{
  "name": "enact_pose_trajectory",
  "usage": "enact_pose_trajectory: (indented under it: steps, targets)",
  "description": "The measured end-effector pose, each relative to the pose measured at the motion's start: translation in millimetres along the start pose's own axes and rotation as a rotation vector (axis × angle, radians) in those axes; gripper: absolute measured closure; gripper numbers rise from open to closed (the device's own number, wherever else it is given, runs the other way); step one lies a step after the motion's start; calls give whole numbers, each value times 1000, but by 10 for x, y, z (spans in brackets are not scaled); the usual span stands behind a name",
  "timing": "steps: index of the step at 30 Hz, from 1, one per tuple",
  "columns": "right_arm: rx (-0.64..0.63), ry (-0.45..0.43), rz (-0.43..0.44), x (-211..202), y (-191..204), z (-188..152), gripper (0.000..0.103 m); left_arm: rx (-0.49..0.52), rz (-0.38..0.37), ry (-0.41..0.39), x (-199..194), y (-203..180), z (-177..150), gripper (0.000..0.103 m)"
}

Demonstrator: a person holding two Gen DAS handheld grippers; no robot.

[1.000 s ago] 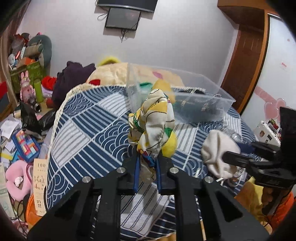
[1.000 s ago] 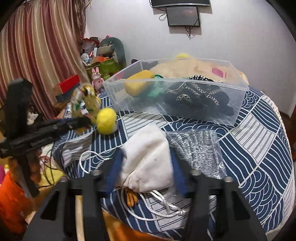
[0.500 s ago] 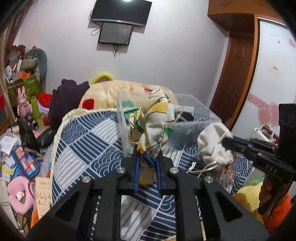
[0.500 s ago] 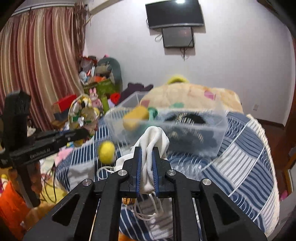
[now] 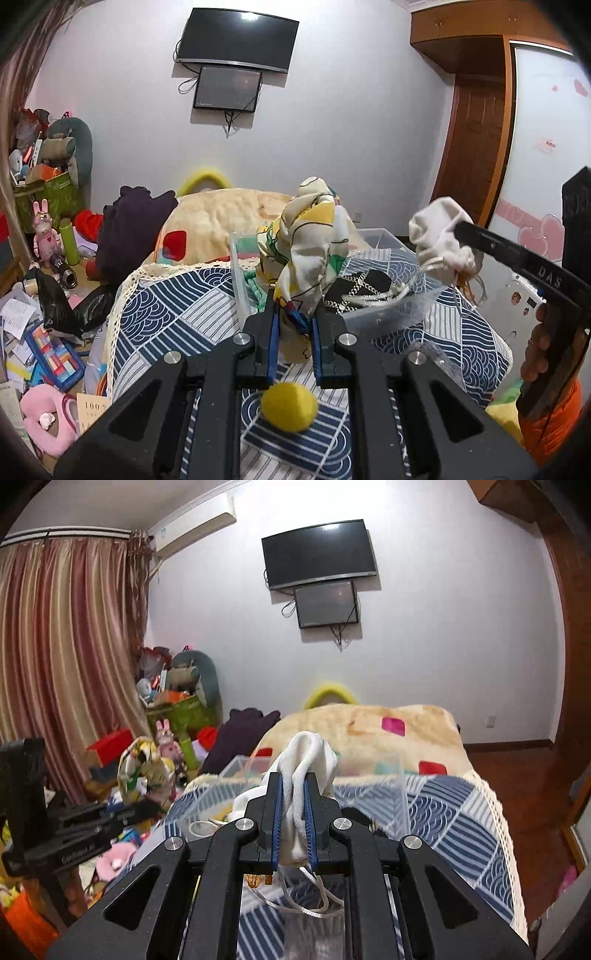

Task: Organize soft objects
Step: 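Carry the cloth with left tool while right tool carries the bag, releasing both into the box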

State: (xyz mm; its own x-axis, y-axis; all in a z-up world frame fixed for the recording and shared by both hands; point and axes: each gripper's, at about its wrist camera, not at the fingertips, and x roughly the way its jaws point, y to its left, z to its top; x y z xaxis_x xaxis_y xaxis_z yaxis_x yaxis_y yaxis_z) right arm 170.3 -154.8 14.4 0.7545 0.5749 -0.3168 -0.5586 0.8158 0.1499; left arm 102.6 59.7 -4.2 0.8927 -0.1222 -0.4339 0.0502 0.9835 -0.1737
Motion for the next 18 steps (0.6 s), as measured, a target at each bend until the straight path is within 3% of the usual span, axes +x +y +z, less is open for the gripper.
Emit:
enact_pose_trajectory:
  steps: [8,18]
  targets:
    - [-13,34,-11,384,68,92,93,8,10,65,344,22,31,89]
    - [-18,228,16,916,58,-141,93,28,67,135,754,67,-7,89]
